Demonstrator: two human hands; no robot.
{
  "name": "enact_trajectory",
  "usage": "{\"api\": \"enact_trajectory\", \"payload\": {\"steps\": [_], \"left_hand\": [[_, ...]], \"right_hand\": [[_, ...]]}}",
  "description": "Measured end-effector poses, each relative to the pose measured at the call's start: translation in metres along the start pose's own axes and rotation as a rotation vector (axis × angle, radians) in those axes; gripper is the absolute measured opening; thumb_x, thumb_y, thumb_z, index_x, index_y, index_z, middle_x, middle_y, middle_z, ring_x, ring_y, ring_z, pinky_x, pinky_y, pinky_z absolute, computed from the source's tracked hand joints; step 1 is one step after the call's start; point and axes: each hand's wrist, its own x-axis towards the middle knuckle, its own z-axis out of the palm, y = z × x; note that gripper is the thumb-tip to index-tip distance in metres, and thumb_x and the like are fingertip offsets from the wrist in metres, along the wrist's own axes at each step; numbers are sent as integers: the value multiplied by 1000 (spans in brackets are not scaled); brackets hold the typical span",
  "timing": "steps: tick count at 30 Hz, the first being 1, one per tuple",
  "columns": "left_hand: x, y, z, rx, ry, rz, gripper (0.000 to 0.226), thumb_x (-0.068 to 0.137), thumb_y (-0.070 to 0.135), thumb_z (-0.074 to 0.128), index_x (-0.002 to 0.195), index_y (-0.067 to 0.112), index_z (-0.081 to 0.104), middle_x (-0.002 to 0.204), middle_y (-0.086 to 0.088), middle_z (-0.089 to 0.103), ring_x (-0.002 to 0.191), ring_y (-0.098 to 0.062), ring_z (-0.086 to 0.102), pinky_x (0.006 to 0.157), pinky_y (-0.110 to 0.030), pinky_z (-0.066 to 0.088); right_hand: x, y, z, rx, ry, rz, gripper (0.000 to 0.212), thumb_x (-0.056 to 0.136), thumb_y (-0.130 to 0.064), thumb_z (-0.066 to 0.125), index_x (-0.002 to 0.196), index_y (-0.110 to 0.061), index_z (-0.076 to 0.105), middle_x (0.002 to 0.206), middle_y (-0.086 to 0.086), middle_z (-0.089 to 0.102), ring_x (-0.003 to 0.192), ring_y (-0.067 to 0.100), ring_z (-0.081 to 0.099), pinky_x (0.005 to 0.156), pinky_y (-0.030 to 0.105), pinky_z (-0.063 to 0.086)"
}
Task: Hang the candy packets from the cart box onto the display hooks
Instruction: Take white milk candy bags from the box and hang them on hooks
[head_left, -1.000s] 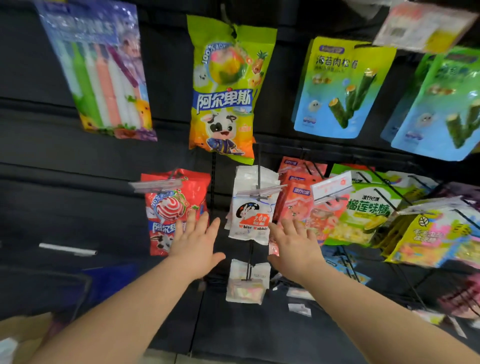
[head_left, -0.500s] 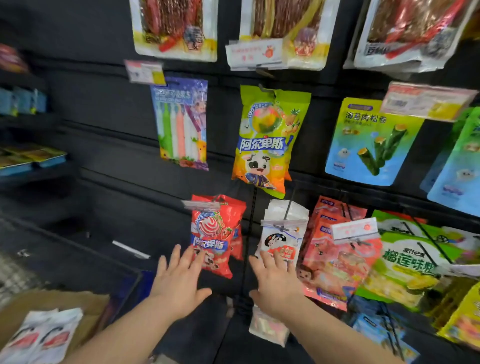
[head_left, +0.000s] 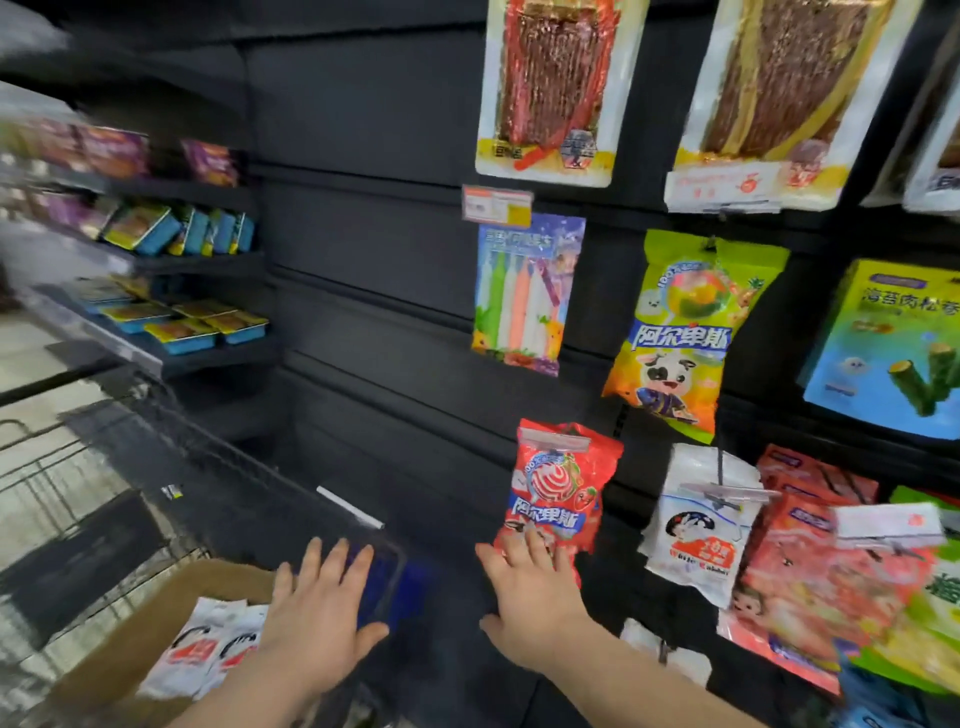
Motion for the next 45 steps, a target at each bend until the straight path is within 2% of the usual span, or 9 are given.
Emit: {"api": "enact_trajectory", "payload": {"steps": [10, 18, 25, 31, 39, 45], "left_hand": [[-9, -167, 12, -15, -28, -26, 87, 89, 67, 39, 154, 28, -4, 163, 0, -4, 150, -28, -7, 119, -48, 9], [1, -233, 21, -41, -98, -83, 83, 90, 69, 32, 155, 28, 2, 163, 0, -6, 150, -29, -9, 120, -51, 3], [25, -271, 38, -75, -159, -131, 85, 92, 63, 38, 155, 23, -2, 163, -5, -3, 149, -33, -8, 118, -54, 2], [60, -295, 45, 12, -263, -163, 88, 92, 61, 38, 154, 18, -6, 163, -9, -7, 149, -35, -9, 118, -54, 1], [120, -292, 63, 21, -334, -170, 86, 93, 54, 46, 154, 22, -5, 163, -9, -5, 149, -33, -8, 120, -53, -1], [151, -293, 87, 45, -409, -118, 87, 93, 59, 40, 154, 21, -8, 163, -11, -6, 149, -35, -9, 119, -53, 0]], "right_hand": [[49, -158, 12, 65, -68, -46, 71, 95, -36, 48, 153, -24, 9, 162, 4, 2, 148, 33, -6, 117, 54, 0], [90, -219, 19, 50, -140, -76, 70, 95, -36, 50, 152, -27, 11, 162, 3, 4, 148, 33, -5, 117, 55, -1], [146, -245, 36, 53, -152, -118, 68, 94, -35, 50, 151, -27, 14, 161, 2, 7, 148, 31, -2, 117, 52, 2], [201, -253, 57, 93, -201, -140, 66, 95, -33, 49, 151, -29, 15, 161, 2, 7, 149, 30, -1, 118, 52, 2], [259, -244, 71, 108, -299, -175, 69, 95, -35, 48, 152, -26, 11, 161, 5, 6, 148, 32, -2, 118, 53, 4], [281, -240, 84, 124, -349, -172, 72, 95, -34, 48, 152, -25, 7, 161, 5, 8, 148, 33, -1, 117, 53, 5]]}}
